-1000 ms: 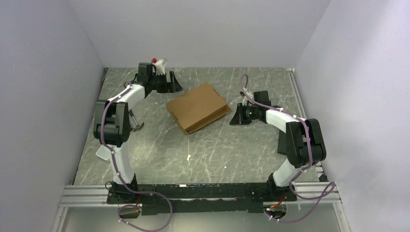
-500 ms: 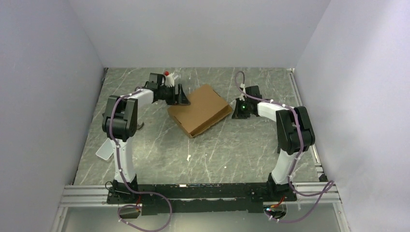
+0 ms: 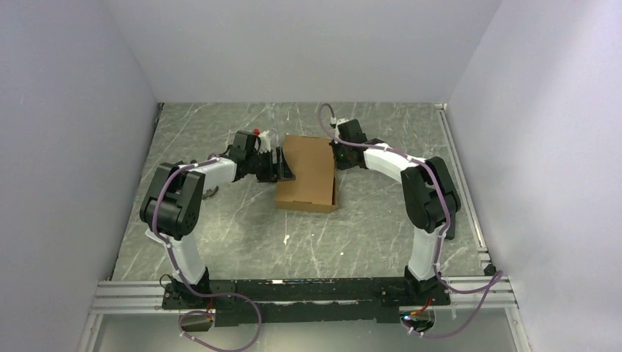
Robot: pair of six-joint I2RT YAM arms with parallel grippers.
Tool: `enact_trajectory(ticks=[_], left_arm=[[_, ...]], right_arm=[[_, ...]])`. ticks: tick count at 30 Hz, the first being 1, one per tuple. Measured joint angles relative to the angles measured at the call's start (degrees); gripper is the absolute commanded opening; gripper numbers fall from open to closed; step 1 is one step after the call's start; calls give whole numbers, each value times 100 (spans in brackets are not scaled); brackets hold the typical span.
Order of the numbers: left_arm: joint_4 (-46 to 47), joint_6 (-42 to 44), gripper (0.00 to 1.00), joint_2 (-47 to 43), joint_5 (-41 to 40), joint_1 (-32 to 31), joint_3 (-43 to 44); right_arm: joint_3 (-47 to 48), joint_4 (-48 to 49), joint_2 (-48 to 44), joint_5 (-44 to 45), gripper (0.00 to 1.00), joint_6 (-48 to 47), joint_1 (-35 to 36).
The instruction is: Fold the paper box
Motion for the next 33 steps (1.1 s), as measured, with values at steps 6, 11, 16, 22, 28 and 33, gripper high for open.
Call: enact_trajectory(ticks=[6,11,16,22,28,33], left_arm=[[153,-417,80,-195,-431,-173,-214],[219,-566,86,-232,-553,-251,-267],[249,-590,87,-232,-564,-208,-267],[361,-632,86,-63,-385,-50,-118],[391,-621,81,289,-103,-2,168],[275,-627,80,350,-17,17,227]], right_arm=[[-326,-17,-181,116,1,-651,-254],[-634,-9,-560,-92,4,-1178,-1021],[-107,-24,-291,-407,4,-1484,-1200],[1589,-101,1060,-695,2,-1565,-1049],[1985,-323,1644,-435,0,-1711,-684],[2006,-225,1644,623,0,-1974,-57]])
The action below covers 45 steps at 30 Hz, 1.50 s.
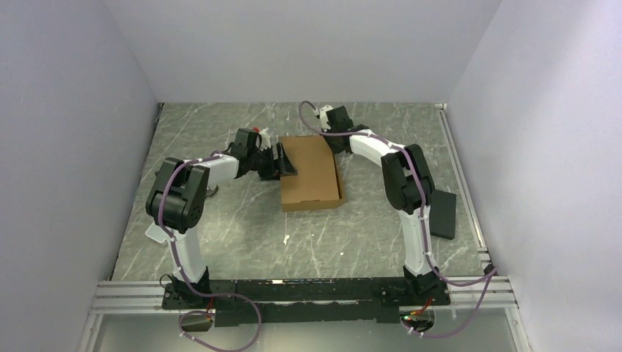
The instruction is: Fold the paper box
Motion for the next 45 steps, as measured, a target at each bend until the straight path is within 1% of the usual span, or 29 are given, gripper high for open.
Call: enact_trajectory(ticks=[3,5,7,10,13,16,18,20,23,26,29,35,39,42,45], left_arm=[[-20,-4,81,0,11,2,4],[-22,-7,81,0,13,-7,4],[-17,-44,82,0,11,-13,2],[120,-103,83,-4,7,-26,-59],[341,-245,83,-76,-24,-28,-234],[474,-400,84,-140,-39,-31,-376],[542,-533,84,-168,-42,-31,-459],[592,-649,84,-173,-39,-37,-509],[645,-776,84,-179,-50,-57,-542],[702,-855,83,-190,-111,-125,-577],[754,-931,83,-225,-210,-175,-632],[907,-1047,84,-334,-426,-184,-789],[999,-1121,87,-431,-544,-247,-903],[986,-1167,89,-621,-592,-365,-1078],[960,-1211,96,-870,-715,-437,-1211]], right_arm=[[42,46,-2,334,0,-138,114],[35,63,-4,345,0,-166,105],[-28,70,-59,260,3,-195,28],[-385,-17,-391,-160,7,-247,-212],[-949,-157,-999,-651,8,-341,-501],[-1766,-175,-1867,-960,10,-326,-726],[-2345,-179,-2465,-1154,12,-177,-728],[-2721,-197,-2809,-1320,12,-31,-619],[-2992,-205,-2830,-1478,11,133,-400],[-3016,-271,-2522,-1513,11,227,-129],[-3016,-313,-2323,-1388,11,240,74],[-3018,-472,-2441,-1088,12,232,297],[-3198,-448,-2743,-1071,13,229,133],[-3528,-372,-3204,-1051,13,229,-48],[-3941,-334,-3713,-1038,13,256,-168]])
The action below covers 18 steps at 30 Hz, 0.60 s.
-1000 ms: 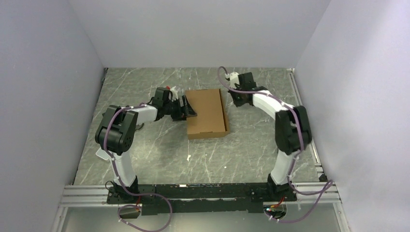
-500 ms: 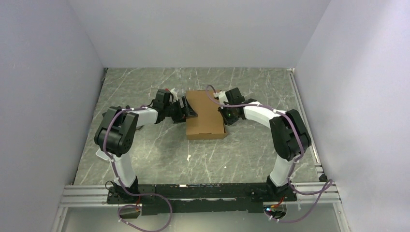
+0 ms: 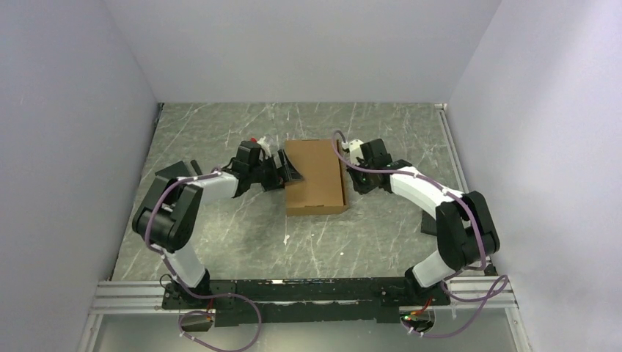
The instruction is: Fold the paper box
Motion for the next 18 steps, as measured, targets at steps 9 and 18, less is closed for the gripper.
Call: enact_trajectory(ticks=[9,18], left_arm=[[-170,79,93,-1237,-376,-15,-433],[83,-107,67,-813,-17,-367,-1093]], right_arm=[[-232,-146,107,-474,10,472,4],[-365,-179,173,-874,6,946,262]])
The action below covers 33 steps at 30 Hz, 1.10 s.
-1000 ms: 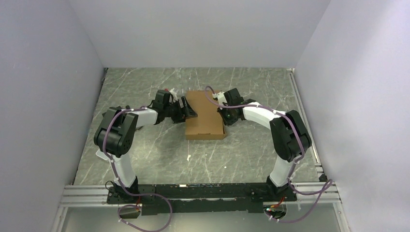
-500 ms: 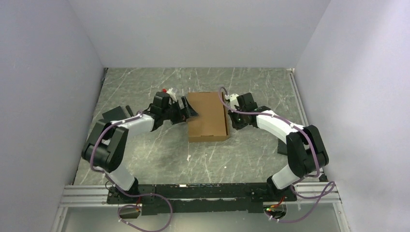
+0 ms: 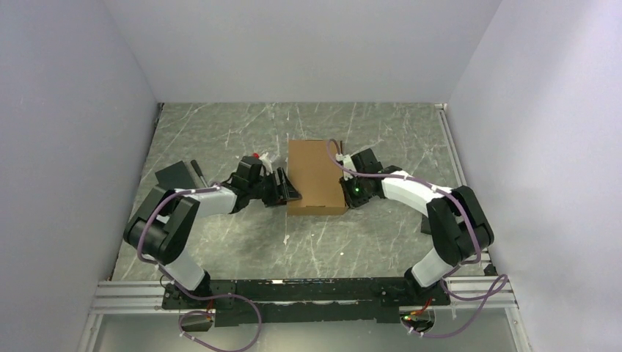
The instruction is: Fold the paper box
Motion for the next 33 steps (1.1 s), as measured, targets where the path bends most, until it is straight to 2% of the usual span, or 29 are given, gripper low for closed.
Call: enact_trajectory(ticks=[2,6,12,20,28,33], left_arm=[[186,-22,62,105,28,-96,44],[435,-116,62,188,-111,-214,46],[623,-472,69,181,-597,-483,13],[684,-1049,78,-214,-1062,-839,-444],[776,-1360,75,-291,-1113,-857,-597],[868,-1578,73,-291,-1176,-1014,-638]], right_arm=[[-11,-70,0,190,4,175,155],[46,-214,72,444,4,564,160],[59,-214,103,1071,4,734,79],[-13,-85,-151,1349,3,518,-592],[-39,-92,-192,1051,0,481,-756],[-103,-111,-197,748,0,573,-184]])
